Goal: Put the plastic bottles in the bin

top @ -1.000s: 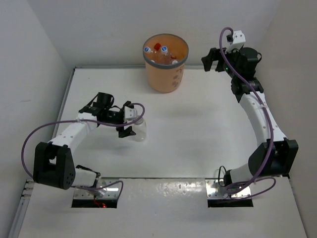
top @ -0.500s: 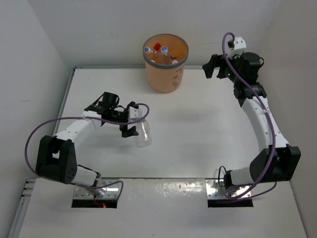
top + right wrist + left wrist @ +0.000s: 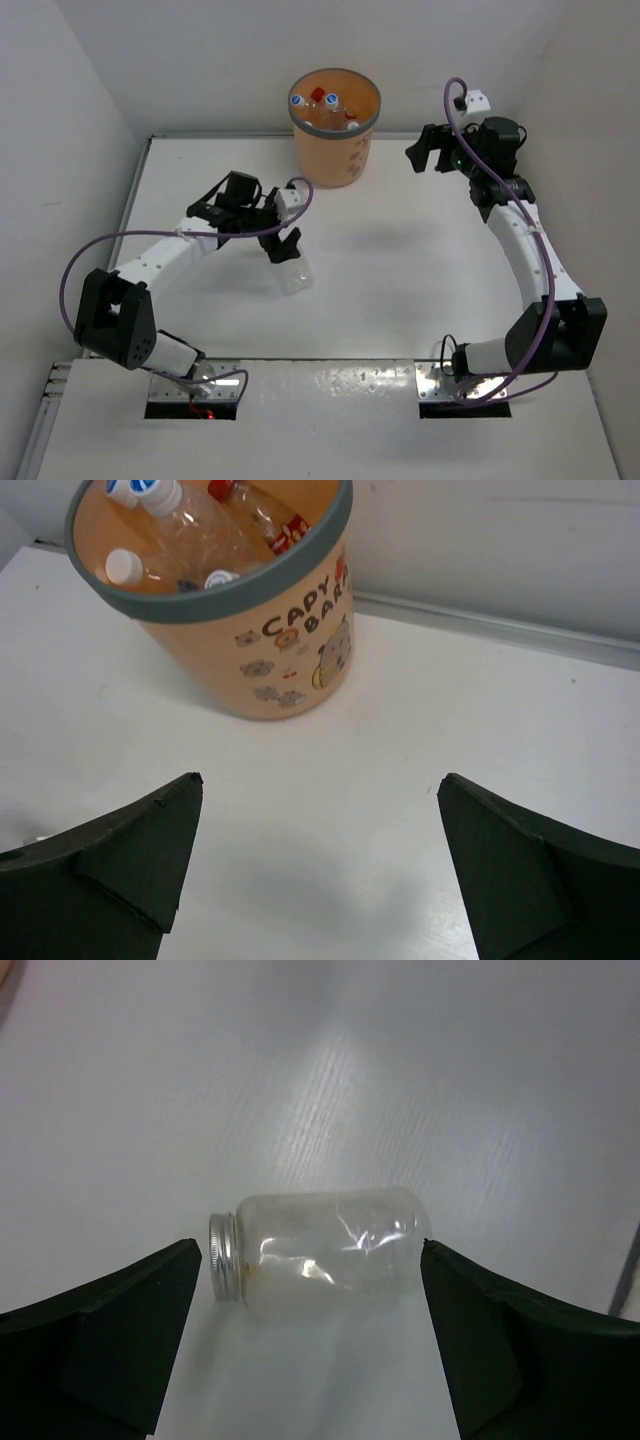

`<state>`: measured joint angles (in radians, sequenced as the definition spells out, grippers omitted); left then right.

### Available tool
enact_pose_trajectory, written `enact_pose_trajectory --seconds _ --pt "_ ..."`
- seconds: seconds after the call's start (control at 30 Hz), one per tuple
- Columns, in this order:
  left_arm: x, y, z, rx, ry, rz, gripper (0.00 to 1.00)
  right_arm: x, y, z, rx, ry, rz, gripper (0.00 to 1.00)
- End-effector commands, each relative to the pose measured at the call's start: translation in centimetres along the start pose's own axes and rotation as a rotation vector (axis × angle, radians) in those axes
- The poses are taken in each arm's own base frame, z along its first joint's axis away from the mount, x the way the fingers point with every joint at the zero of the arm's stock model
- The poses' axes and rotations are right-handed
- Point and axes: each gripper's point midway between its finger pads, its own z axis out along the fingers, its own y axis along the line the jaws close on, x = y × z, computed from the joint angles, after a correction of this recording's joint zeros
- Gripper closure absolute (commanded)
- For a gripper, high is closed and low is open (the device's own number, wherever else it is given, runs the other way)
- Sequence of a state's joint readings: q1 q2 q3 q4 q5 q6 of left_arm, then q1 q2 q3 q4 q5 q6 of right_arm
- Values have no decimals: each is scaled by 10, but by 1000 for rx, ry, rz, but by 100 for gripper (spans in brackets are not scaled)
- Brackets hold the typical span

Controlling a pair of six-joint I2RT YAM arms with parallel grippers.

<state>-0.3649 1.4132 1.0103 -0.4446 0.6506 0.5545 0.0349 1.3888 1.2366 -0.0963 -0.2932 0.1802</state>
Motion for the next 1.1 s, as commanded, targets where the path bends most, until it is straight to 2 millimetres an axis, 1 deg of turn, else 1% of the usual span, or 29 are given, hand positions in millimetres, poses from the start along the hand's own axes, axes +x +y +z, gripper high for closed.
enact_pose_trajectory --seconds 0.0,0.03,0.07,0.1,0.13,0.2,0.23,0.3,0.33,0.37,0.4,0.53,0.57,0.6,0.63,0.67,0.73,0.77,0.8,0.9,0.97,1.0,1.03,1.07 --pt "-42 22 -4 -159 -81 -428 1 -9 8 -15 -15 -32 -16 1" --pt "-41 25 -1 -181 -85 -526 1 -8 7 -16 -14 -27 -16 1" --pt "-41 24 -1 -241 -72 -706 1 -6 6 -18 -6 -23 -21 1" --pt "-44 26 1 -240 -78 -758 1 -5 6 -19 -4 -23 -23 1" --pt "-33 23 2 -291 -19 -839 1 -7 7 -22 -4 -26 -28 1" --pt "-25 23 6 -360 40 -967 1 -2 6 -22 2 -14 -11 1" --pt "-14 16 6 -403 99 -1072 1 -4 6 -24 2 -16 -32 1" --pt "-1 10 10 -420 153 -1161 1 0 5 -24 7 -3 -29 1" --pt "4 8 11 -438 157 -1217 1 0 -4 -26 29 -4 -25 1" --pt "6 9 9 -462 151 -1235 1 2 5 -25 11 4 -30 1" --pt "4 6 11 -459 149 -1250 1 1 5 -26 14 2 -33 1" --pt "22 -1 21 -474 214 -1346 1 14 3 -29 20 27 -40 1" --pt "26 1 22 -494 222 -1358 1 12 4 -32 21 21 -45 1" --pt "32 -1 24 -496 249 -1366 1 15 3 -33 21 25 -44 1" --pt "31 0 28 -508 252 -1371 1 17 3 -33 23 30 -55 1" --pt "43 -3 35 -515 301 -1396 1 16 1 -35 30 26 -58 1" --pt "46 2 42 -518 325 -1402 1 23 -1 -35 35 40 -62 1" --pt "48 0 47 -507 346 -1421 1 24 -2 -36 38 44 -63 1" --pt "57 -1 56 -500 385 -1434 1 25 -3 -36 39 47 -65 1" --pt "57 0 70 -491 419 -1427 1 26 -3 -36 37 53 -68 2" --pt "68 1 80 -496 463 -1438 1 27 -7 -36 46 58 -72 2" --pt "74 0 83 -498 481 -1442 3 27 -7 -36 46 60 -77 2" --pt "74 2 85 -498 483 -1443 7 26 -10 -37 53 58 -75 2" --pt "77 3 89 -495 496 -1434 20 28 -9 -36 50 62 -75 2"
